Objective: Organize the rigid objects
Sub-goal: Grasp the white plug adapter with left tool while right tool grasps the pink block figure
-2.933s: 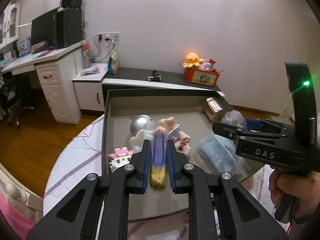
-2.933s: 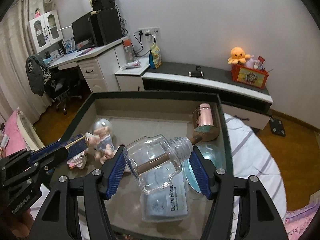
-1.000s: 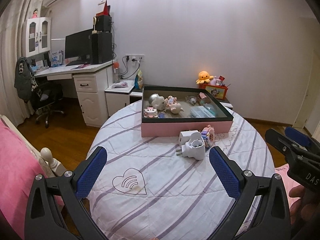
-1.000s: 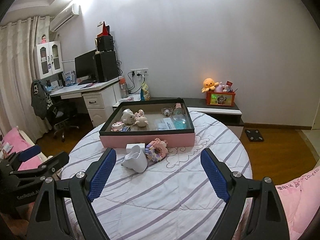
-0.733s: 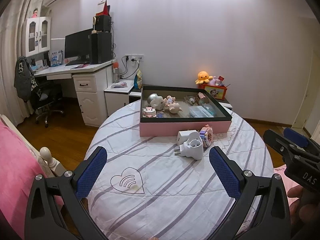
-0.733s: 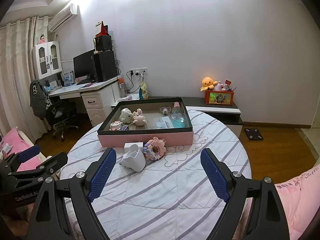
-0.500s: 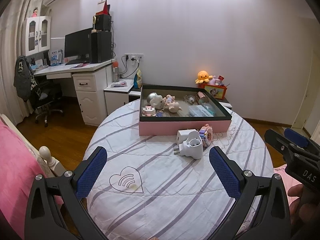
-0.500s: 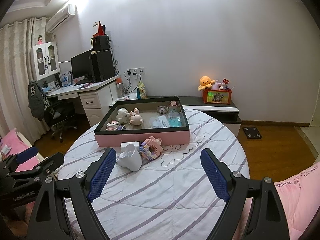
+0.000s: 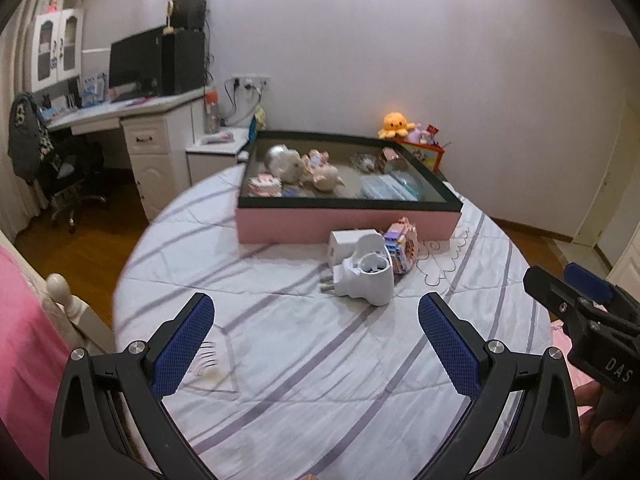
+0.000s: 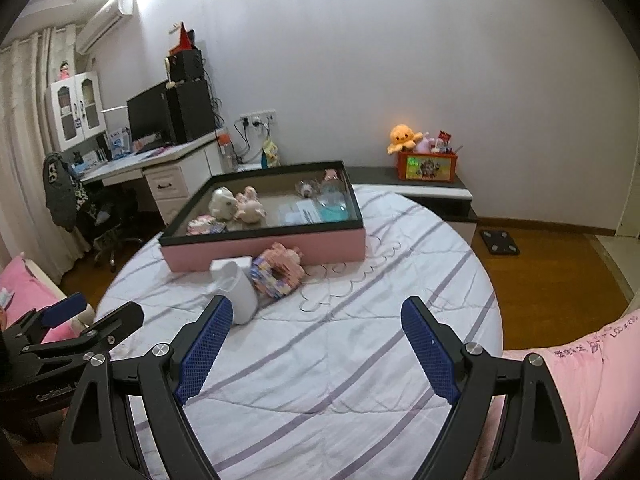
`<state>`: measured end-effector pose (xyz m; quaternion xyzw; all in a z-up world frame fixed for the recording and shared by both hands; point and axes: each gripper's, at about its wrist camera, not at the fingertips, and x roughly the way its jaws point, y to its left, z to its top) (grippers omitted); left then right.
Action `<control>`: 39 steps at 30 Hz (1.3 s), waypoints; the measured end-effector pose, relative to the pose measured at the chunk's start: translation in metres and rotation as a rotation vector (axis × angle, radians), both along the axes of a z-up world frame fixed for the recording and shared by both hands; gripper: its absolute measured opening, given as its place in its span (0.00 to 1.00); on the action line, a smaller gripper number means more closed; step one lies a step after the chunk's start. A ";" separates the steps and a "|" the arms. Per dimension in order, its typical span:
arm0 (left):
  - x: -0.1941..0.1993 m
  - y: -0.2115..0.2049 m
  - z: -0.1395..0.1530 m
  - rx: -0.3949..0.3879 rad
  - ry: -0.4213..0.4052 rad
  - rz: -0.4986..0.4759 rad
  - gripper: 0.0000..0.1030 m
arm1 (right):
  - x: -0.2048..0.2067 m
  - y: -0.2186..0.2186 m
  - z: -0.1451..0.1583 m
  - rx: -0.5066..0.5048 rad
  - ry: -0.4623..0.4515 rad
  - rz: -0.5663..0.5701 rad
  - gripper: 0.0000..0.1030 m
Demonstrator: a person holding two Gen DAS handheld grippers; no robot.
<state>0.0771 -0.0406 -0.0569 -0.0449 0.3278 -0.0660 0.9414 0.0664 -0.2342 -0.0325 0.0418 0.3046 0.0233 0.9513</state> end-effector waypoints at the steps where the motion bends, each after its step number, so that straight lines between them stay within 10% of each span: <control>1: 0.005 -0.003 -0.004 -0.006 0.009 -0.004 1.00 | 0.005 -0.002 -0.004 -0.001 0.010 -0.001 0.85; 13: 0.082 -0.041 -0.057 0.011 0.151 -0.009 1.00 | 0.044 -0.028 -0.037 0.024 0.093 -0.040 0.85; 17: 0.100 -0.038 -0.069 -0.064 0.220 -0.053 0.82 | 0.053 -0.027 -0.043 0.024 0.112 -0.032 0.85; 39: 0.066 0.031 -0.052 -0.008 0.100 0.033 0.72 | 0.127 0.042 -0.068 -0.093 0.239 0.139 0.85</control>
